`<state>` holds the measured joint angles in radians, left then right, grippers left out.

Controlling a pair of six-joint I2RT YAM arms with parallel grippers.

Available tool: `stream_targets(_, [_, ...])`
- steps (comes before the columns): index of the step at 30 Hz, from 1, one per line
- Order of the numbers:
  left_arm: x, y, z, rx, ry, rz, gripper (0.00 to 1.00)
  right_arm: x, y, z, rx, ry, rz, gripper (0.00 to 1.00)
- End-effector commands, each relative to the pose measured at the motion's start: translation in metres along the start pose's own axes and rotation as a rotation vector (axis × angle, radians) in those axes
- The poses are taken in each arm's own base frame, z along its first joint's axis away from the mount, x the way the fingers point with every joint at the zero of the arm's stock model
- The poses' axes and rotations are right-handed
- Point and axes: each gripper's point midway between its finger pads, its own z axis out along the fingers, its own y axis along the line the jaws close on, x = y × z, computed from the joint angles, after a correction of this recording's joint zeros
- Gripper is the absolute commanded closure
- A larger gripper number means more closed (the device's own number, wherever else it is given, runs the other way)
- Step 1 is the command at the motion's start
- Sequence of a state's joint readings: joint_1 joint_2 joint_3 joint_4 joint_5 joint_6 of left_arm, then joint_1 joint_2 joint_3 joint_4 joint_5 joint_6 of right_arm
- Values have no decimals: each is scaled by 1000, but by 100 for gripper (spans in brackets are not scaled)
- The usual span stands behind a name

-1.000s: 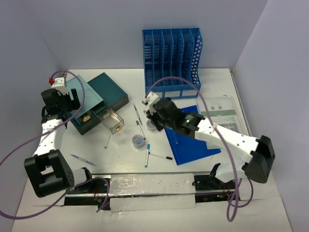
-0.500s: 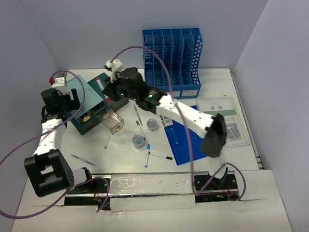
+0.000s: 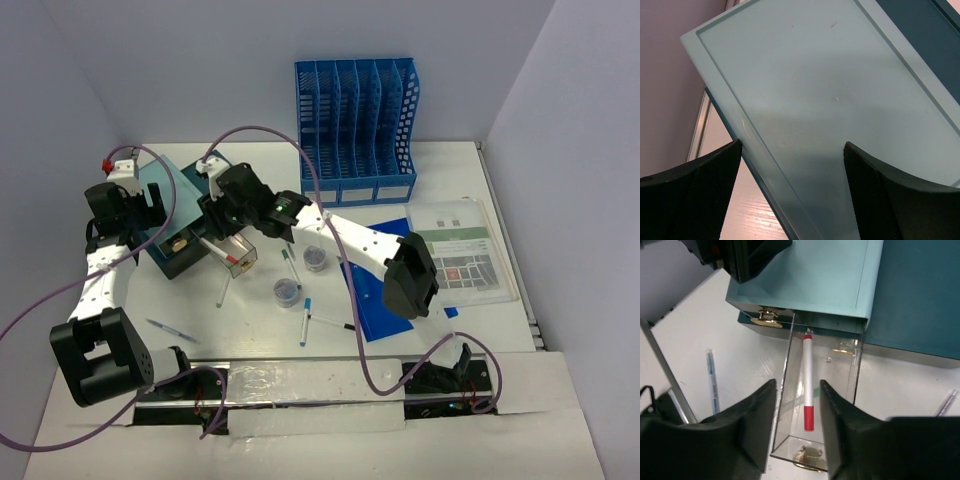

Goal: Organize the desk

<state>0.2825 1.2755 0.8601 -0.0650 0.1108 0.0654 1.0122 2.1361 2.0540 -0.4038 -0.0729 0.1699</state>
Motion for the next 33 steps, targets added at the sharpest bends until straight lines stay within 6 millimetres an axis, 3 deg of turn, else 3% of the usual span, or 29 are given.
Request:
stream_targets(1, [-5,-4,-3,23,6,16,11,-38,12,-26,-32,-81,-8,49])
stream_targets(5, [-5,-4,-3,23,10,15,11,-46,18,-54,-52,-97,-42,49])
stream_targets(8, [-4,-3,-3,21,11,17,11,-38,22,-101,-70,-90,-146,48])
stream_targets(12, [-3,-3,-4,19,9,19,11,12,0,-150,15,-1,-193,40])
stream_targets(14, [-5,-4,-5,21,4,18,11,77,-29,-165,127,142,-171,37])
stream_targets(15, [-6,-4,-5,20,1,19,11,87,-36,-176,172,160,-135,37])
stream_targets(16, [-5,-3,-4,19,5,18,11,120,-46,-180,202,233,-120,37])
stream_targets(17, [-5,-3,-4,20,6,18,11,129,-48,-182,210,260,-119,37])
stream_targets(19, [-6,-3,-4,18,6,17,11,183,-55,-194,237,387,-72,37])
stream_targets(20, [-6,-3,-3,17,7,16,11,197,-57,-198,248,425,-60,36])
stream_targets(24, [-6,-3,-4,19,9,14,11,240,-63,-203,286,547,-54,35])
stream_targets(25, [-6,-3,-4,20,7,14,11,242,-61,-203,283,550,-60,35])
stream_targets(29, [-5,-3,-5,16,11,16,11,282,-67,-192,314,668,-122,33])
stream_targets(33, [-4,-3,-4,15,11,17,11,299,-62,-178,272,696,-125,33])
